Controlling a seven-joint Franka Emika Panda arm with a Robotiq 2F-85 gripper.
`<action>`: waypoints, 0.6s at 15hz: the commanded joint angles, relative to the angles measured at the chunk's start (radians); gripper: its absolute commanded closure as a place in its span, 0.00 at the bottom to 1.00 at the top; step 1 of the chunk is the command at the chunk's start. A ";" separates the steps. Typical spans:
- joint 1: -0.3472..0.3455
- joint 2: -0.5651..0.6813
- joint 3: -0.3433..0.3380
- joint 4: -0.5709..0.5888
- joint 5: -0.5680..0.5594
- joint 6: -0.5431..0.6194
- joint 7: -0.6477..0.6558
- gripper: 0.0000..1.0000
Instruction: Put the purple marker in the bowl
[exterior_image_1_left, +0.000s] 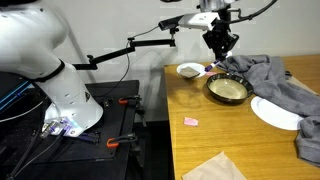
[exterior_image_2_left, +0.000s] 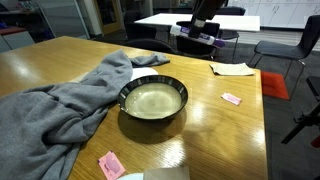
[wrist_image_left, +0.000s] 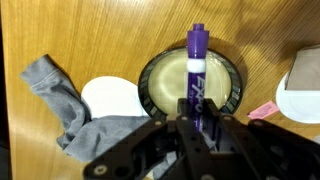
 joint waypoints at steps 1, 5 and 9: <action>0.013 0.059 -0.016 0.074 -0.027 0.009 0.086 0.95; 0.024 0.136 -0.024 0.111 -0.072 0.096 0.158 0.95; 0.047 0.228 -0.050 0.150 -0.174 0.193 0.262 0.95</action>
